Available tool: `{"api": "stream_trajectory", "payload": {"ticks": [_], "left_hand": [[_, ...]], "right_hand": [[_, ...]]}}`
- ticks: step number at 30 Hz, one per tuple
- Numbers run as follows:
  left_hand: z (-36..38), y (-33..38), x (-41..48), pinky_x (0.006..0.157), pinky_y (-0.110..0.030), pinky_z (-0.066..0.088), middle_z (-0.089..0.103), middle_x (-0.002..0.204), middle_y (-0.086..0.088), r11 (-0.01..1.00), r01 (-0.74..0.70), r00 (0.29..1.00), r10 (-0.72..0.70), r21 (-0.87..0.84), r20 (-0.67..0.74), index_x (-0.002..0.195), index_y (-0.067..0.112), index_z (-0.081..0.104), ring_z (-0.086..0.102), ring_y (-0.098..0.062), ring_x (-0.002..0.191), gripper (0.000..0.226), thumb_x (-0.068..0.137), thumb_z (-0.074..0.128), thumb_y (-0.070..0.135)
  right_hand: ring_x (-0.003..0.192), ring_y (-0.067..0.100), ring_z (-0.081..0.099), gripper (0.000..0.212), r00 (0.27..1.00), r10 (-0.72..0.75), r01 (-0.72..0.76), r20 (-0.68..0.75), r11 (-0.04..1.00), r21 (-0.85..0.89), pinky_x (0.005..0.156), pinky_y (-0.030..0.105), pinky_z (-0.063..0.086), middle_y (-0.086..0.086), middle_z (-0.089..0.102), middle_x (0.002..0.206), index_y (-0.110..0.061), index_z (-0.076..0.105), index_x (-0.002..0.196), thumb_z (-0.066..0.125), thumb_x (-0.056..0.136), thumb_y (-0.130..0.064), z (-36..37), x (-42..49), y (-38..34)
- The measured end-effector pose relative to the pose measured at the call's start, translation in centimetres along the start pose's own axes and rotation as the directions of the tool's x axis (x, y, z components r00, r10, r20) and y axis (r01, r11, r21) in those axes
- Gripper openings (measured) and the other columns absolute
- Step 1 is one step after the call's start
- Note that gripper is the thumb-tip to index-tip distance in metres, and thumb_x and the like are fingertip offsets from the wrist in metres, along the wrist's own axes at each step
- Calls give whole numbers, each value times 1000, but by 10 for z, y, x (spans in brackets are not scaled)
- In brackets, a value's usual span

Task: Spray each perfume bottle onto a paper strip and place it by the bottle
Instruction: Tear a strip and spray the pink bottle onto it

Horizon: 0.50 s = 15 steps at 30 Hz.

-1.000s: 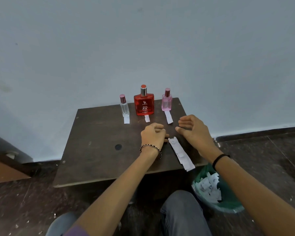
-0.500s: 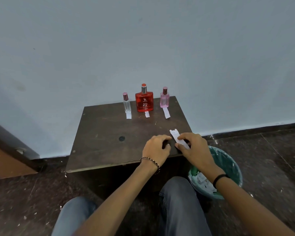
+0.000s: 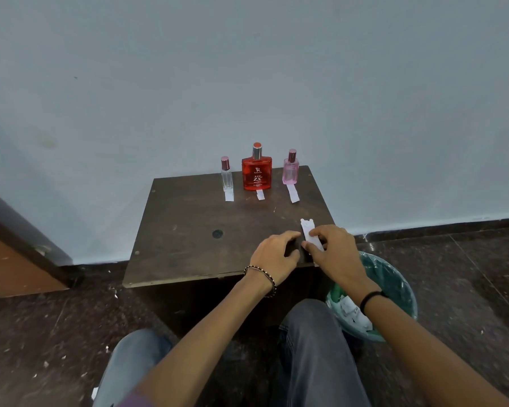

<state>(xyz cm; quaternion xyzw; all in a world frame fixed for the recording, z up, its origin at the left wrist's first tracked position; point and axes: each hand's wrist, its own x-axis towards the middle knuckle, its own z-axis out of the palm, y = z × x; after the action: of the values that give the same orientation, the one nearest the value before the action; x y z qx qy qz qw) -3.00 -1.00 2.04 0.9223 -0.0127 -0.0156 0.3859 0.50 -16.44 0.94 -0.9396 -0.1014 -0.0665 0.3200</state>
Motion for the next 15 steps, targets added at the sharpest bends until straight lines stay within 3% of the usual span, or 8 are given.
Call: {"api": "stream_trajectory", "payload": {"ticks": [4,10,15], "left_hand": [[-7,-6,-8,101,-40,51,68,128,-2,993,40,998,-44,-113,-35,134,19,58,62,-19,120,39,96,52,14],[-49,-46,-36,95,-27,53,71,123,-1,961,175,961,-214,-213,-177,127,17,63,65,-13,112,35,97,49,8],[-95,-96,-69,98,-24,48,73,120,-1,944,273,908,-317,-188,-274,124,15,66,65,-15,114,34,94,51,7]], "right_hand": [[97,30,64,21,996,-80,80,35,997,17,86,38,53,14,74,103,-2,75,103,75,86,-14,8,-9,-28],[103,21,60,26,976,-178,171,122,983,66,87,28,49,3,72,110,-11,72,113,64,97,-30,52,-26,-80],[92,21,65,21,942,-282,259,182,955,142,93,24,43,7,75,106,-5,74,109,62,94,-14,95,-32,-142]]}}
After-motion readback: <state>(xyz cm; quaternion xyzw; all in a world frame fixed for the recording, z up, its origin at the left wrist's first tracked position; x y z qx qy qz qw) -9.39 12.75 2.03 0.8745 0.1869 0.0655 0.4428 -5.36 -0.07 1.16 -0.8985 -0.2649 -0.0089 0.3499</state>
